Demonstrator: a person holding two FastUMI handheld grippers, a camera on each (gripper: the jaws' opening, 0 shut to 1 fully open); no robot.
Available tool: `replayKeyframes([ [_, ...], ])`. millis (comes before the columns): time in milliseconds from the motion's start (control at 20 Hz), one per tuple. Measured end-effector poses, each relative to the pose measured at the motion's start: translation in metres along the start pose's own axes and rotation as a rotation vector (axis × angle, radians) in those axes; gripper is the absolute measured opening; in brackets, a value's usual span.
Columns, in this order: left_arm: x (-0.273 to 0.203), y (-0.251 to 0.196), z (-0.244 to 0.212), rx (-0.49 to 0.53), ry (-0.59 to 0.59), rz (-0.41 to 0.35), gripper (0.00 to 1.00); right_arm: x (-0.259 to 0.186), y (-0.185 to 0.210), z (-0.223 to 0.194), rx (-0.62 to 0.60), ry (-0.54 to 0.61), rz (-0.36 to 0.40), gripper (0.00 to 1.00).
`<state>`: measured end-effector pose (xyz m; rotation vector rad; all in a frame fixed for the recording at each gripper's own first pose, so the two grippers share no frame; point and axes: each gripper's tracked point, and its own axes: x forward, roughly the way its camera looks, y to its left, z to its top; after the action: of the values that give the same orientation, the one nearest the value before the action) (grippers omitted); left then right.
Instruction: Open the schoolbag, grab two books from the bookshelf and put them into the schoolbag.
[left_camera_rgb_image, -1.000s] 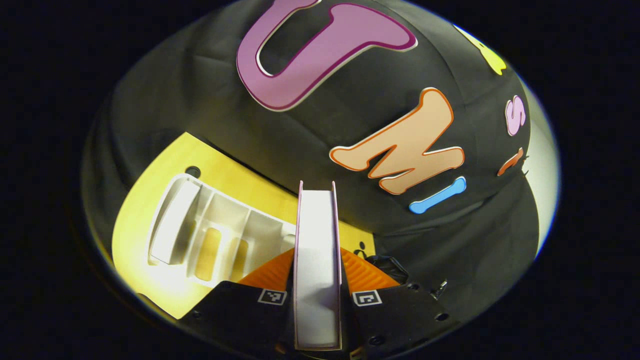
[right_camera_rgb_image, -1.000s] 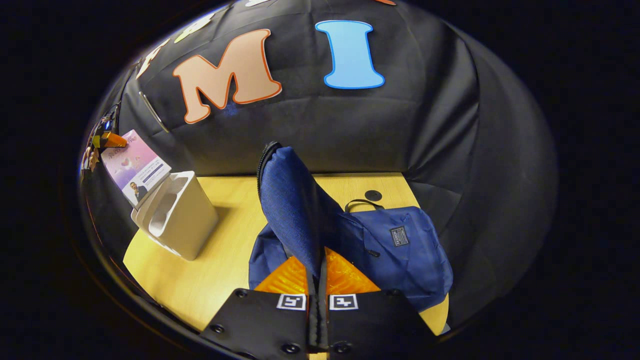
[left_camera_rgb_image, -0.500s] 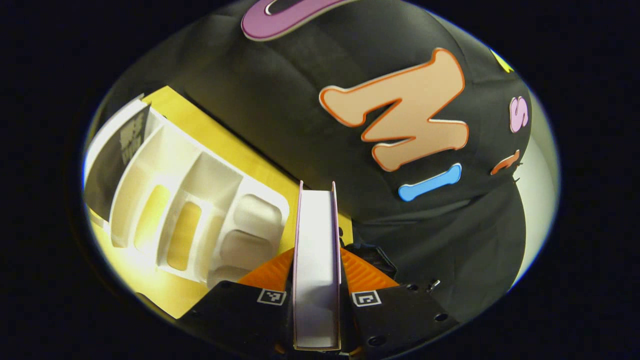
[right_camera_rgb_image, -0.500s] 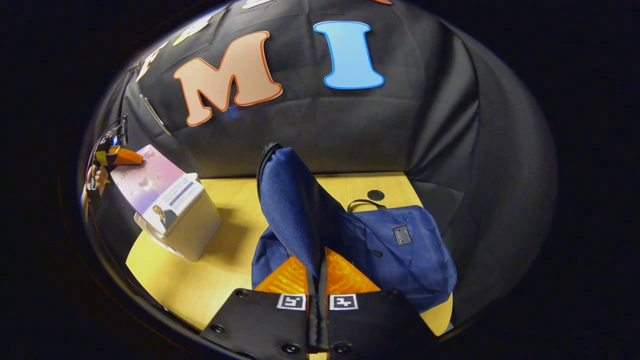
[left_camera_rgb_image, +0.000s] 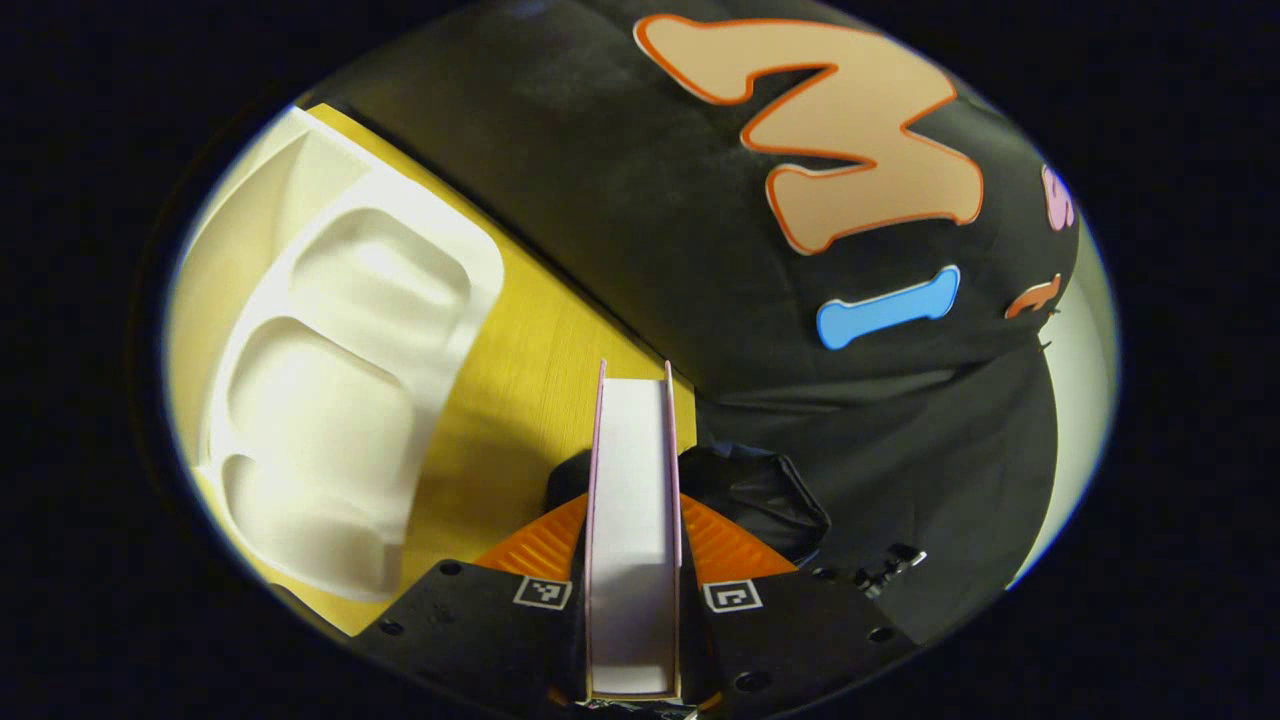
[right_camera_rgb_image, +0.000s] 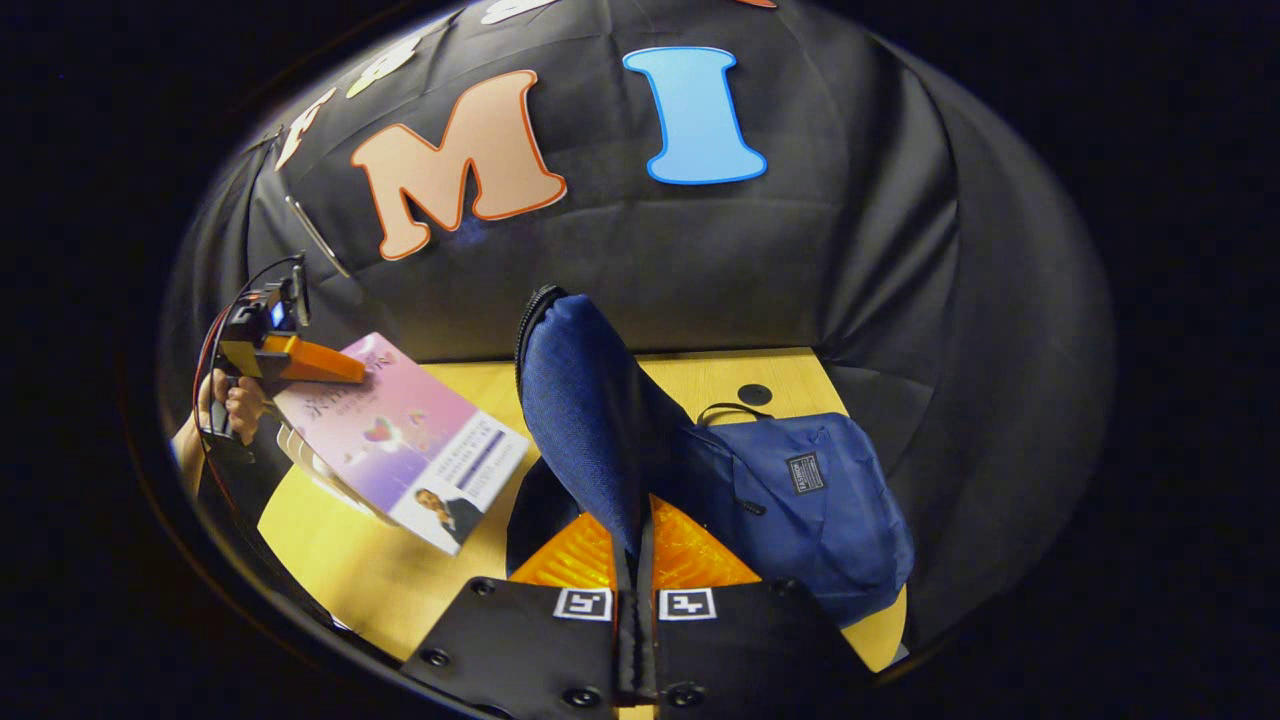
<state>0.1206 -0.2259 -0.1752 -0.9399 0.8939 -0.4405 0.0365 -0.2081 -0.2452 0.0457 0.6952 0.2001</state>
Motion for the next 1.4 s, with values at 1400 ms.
replayKeyframes([
  [1400,0.23,-0.039,-0.15,-0.357,-0.003,-0.113,0.33,-0.013,0.004,0.014,-0.031,-0.069,0.051,0.01],
])
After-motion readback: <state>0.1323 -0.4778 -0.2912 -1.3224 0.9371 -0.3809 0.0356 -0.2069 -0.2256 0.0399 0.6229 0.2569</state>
